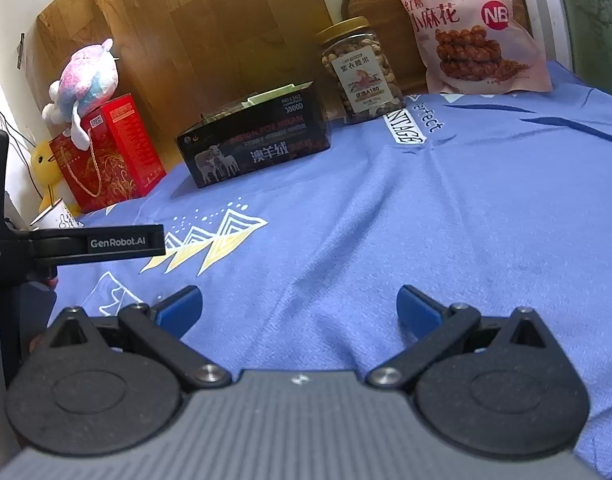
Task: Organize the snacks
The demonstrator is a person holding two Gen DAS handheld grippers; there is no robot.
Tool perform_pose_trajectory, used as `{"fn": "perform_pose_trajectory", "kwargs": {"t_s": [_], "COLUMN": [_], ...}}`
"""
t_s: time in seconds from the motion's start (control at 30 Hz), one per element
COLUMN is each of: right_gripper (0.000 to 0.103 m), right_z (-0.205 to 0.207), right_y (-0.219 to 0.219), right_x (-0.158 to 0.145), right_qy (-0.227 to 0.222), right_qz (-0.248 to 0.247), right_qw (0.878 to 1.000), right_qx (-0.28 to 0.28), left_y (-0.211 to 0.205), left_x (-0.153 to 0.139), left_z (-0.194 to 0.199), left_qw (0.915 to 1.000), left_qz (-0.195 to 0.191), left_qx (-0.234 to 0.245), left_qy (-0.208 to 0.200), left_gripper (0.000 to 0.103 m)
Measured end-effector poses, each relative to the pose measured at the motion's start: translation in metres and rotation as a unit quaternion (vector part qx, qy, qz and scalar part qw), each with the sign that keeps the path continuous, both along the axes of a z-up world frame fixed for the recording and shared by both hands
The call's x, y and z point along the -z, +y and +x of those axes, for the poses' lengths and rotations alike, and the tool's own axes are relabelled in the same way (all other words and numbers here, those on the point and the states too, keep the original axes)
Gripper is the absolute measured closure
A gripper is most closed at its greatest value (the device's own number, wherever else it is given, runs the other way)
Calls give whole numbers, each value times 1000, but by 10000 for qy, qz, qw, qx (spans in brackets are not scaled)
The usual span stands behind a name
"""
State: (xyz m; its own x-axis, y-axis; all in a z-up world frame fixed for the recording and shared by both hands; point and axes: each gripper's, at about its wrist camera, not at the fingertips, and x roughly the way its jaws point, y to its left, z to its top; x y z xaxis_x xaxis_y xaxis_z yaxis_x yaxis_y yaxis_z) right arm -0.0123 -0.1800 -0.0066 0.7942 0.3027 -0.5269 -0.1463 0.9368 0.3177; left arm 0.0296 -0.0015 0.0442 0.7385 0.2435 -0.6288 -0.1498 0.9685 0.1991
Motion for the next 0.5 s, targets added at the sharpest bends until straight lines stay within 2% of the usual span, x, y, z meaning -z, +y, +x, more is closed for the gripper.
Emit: {"fn": "perform_pose_trajectory", "kwargs": {"t_s": [0.33,0.5], "right_gripper": [0,0], "right_z": [-4,-4], "right_y": [-1,1], "right_x": [-1,0], "right_qy": [-57,-73], "right_qz": [101,149], "right_qw": [9999,9998], "right_qx": [-65,-100], "left_y": [0,2], "left_x": [1,0], "left_z": [-2,-1], "left_qw": [9995,9994], "left_qz": [-135,-81], "left_qx": [70,12], "left_qy": [294,326], "left_gripper": [0,0]}}
